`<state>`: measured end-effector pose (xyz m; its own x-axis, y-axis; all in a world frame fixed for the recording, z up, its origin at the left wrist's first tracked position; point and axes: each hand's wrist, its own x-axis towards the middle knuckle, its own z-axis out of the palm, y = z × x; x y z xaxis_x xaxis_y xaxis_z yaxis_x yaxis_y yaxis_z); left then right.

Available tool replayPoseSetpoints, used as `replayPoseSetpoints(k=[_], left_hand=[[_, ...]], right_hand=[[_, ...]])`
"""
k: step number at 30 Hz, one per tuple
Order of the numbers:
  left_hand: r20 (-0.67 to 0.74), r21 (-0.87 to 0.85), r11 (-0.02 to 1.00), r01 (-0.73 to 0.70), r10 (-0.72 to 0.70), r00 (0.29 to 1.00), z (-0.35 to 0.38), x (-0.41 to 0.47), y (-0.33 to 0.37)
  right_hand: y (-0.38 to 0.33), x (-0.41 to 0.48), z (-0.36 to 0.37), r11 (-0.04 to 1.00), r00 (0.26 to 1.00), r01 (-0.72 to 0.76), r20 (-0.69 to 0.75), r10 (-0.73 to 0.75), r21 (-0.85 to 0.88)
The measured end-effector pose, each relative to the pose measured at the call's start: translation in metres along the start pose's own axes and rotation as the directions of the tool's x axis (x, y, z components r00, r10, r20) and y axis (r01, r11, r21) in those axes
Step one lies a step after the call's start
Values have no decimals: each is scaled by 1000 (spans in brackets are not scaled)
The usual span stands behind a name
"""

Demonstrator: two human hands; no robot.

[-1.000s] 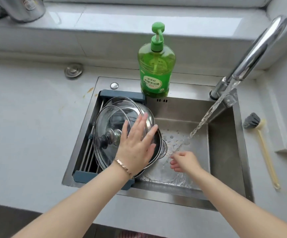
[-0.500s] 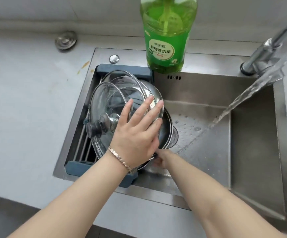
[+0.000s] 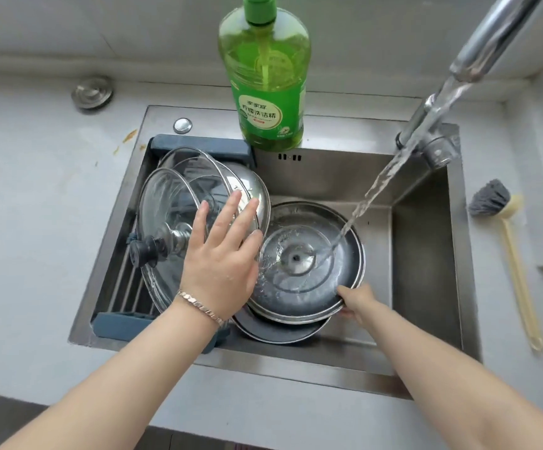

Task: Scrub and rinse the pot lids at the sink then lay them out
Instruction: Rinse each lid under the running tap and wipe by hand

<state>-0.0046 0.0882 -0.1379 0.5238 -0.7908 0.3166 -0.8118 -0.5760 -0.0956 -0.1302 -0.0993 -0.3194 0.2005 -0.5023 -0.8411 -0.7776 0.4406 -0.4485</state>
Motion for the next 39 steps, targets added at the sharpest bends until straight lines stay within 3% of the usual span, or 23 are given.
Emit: replayPoseSetpoints(k=[3,10,15,20,22,24,25,27,28,29,31,32,34,37,39], left_hand=[[17,-14,1000,21,-21,1000,0,0,4],[93,-4,999,47,-46,995,-8,-3,13],[169,-92,993,71,-54,984,-24,-4,18],[238,-399,914,78,21,971,-44,-2,27],[364,-507,829,235,-41,930,-58,1,37],[535,-526,726,442,-122,836,-66,6,48],[642,-485,670,563,-165,749,-66,10,53],[824,-318,528,788,-256,505,-64,21,64],[886,-235,390,890,-290,361,-63,27,67],[938,-167,169,971,-278,209,-62,33,70],[993,-41,-276,960,-117,9,-65,40,73],[997,-9,-407,913,-76,-24,-65,43,75],[994,-34,-529,848,-105,-25,-60,47,75],[969,-153,-592,791,-246,3,-63,53,76],[944,-235,-554,799,-324,53,-59,52,76]], right_hand=[[-2,-5,-41,1000,998,11,-65,-10,21],[-11,-33,-71,986,959,54,-265,-94,-157],[-29,-66,-78,982,959,171,-242,-147,85],[-55,-113,-104,961,962,227,-192,-195,158],[-66,-137,-118,950,958,253,-180,-221,182],[-78,-158,-135,943,959,259,-171,-225,208],[-84,-169,-143,937,959,264,-163,-230,231],[-94,-191,-158,917,954,293,-141,-264,270],[-97,-200,-165,911,949,312,-135,-285,270],[-97,-208,-173,907,943,328,-136,-302,264],[-96,-222,-185,901,939,344,-126,-321,264],[-95,-226,-191,898,937,348,-123,-326,269],[-86,-225,-196,895,942,335,-110,-316,295],[-71,-219,-191,914,942,336,-93,-323,228],[-63,-207,-184,938,930,334,-129,-343,-91]])
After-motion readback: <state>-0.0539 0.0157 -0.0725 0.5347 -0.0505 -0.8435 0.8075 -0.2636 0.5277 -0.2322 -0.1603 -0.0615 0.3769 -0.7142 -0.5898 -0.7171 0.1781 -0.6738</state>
